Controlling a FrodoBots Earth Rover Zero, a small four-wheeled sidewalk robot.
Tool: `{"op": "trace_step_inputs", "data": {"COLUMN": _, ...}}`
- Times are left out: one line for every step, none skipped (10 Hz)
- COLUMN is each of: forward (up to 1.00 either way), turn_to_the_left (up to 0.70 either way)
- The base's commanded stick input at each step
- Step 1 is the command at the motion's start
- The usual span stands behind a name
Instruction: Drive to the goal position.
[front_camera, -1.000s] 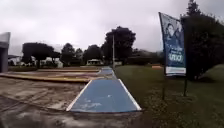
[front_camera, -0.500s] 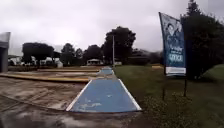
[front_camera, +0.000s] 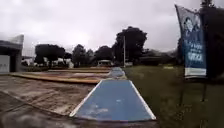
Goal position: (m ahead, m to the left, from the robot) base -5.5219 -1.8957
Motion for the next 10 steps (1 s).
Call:
{"op": "trace_step_inputs", "data": {"forward": 0.7, "turn_to_the_left": 0.0}}
{"op": "trace_step_inputs", "data": {"forward": 0.7, "turn_to_the_left": 0.0}}
{"op": "trace_step_inputs", "data": {"forward": 0.7, "turn_to_the_left": 0.0}}
{"op": "trace_step_inputs", "data": {"forward": 0.7, "turn_to_the_left": 0.0}}
{"op": "trace_step_inputs", "data": {"forward": 0.7, "turn_to_the_left": 0.0}}
{"op": "trace_step_inputs", "data": {"forward": 0.48, "turn_to_the_left": -0.21}}
{"op": "trace_step_inputs", "data": {"forward": 0.17, "turn_to_the_left": -0.36}}
{"op": "trace_step_inputs", "data": {"forward": -0.02, "turn_to_the_left": 0.0}}
{"op": "trace_step_inputs", "data": {"forward": -0.49, "turn_to_the_left": 0.0}}
{"op": "trace_step_inputs", "data": {"forward": -0.7, "turn_to_the_left": 0.0}}
